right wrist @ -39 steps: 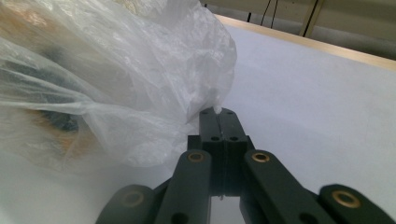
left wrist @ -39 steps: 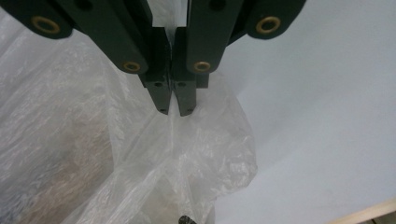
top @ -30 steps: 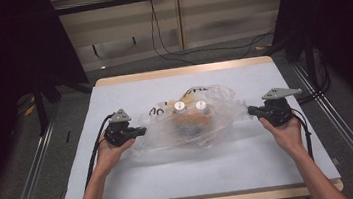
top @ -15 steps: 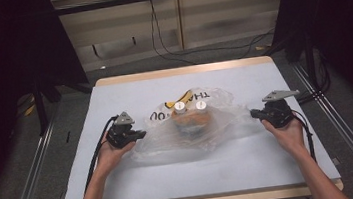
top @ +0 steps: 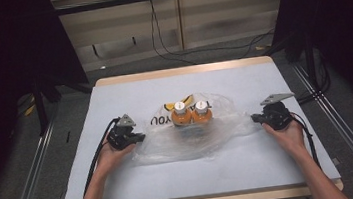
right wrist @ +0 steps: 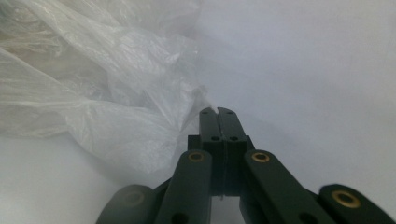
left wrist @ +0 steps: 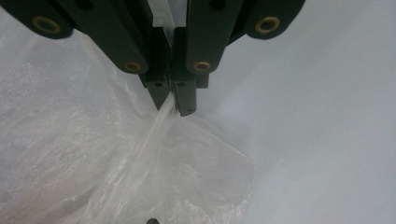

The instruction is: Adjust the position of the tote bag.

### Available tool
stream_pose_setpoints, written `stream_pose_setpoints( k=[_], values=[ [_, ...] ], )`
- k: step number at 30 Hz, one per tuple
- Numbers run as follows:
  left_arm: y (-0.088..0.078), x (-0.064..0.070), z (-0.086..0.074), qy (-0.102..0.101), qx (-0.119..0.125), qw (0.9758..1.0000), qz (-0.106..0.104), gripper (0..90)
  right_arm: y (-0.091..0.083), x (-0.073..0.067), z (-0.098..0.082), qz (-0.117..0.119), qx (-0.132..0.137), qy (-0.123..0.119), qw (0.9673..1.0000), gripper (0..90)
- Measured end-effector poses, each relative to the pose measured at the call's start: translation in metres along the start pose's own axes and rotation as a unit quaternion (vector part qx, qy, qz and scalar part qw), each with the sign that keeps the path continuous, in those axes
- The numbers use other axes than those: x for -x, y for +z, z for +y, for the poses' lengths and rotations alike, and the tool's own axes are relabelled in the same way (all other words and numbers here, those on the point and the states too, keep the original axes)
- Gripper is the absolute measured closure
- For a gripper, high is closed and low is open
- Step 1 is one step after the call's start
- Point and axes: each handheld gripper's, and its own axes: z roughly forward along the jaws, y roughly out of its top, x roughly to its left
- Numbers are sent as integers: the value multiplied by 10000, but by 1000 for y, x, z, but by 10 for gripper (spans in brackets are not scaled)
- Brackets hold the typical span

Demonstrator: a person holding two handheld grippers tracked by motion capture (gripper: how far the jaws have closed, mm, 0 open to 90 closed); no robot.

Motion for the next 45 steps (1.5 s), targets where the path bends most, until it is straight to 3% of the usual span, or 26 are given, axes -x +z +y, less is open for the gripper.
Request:
stream_pose_setpoints(
  k=[10, 13, 15, 19, 25, 29, 32, 35, 37, 39, 40, 45],
  values=[
    [0, -2, 0, -116, -10, 9997, 196, 895, 8, 2, -4, 0, -130, 23, 9999, 900],
    [-1, -4, -5, -217, 187, 9995, -129, 875, 7, 3, -5, 36, -85, -3, 10000, 900],
    [-2, -7, -8, -362, 328, 9984, -284, 816, 4, 5, -5, 87, 39, 36, 9999, 839],
    [-11, -9, -7, -556, 772, 9948, -371, 710, -5, 6, -3, 254, 364, 96, 9990, 752],
    [-22, -5, -1, -457, 890, 9948, -189, 577, -16, 3, 0, 362, 656, 151, 9971, 598],
    [-35, -4, 4, -449, 1100, 9929, -64, 469, -28, 2, 5, 379, 914, 198, 9949, 522],
    [-42, -3, 6, -485, 1294, 9903, -127, 408, -39, 1, 9, 421, 1139, 247, 9923, 475],
    [-45, -3, 8, -468, 1281, 9904, -243, 353, -48, 1, 14, 460, 1326, 249, 9898, 444],
    [-44, 0, 10, -463, 1334, 9893, -376, 345, -54, -1, 16, 479, 1426, 238, 9883, 438],
    [-44, 2, 12, -396, 1326, 9897, -374, 361, -58, -2, 19, 502, 1498, 222, 9872, 430],
    [-43, 3, 13, -397, 1389, 9885, -457, 378, -60, -4, 20, 509, 1541, 186, 9866, 429],
    [-47, 12, 21, -295, 1593, 9855, -503, 561, -65, -11, 26, 652, 1620, 92, 9846, 450]
  ],
)
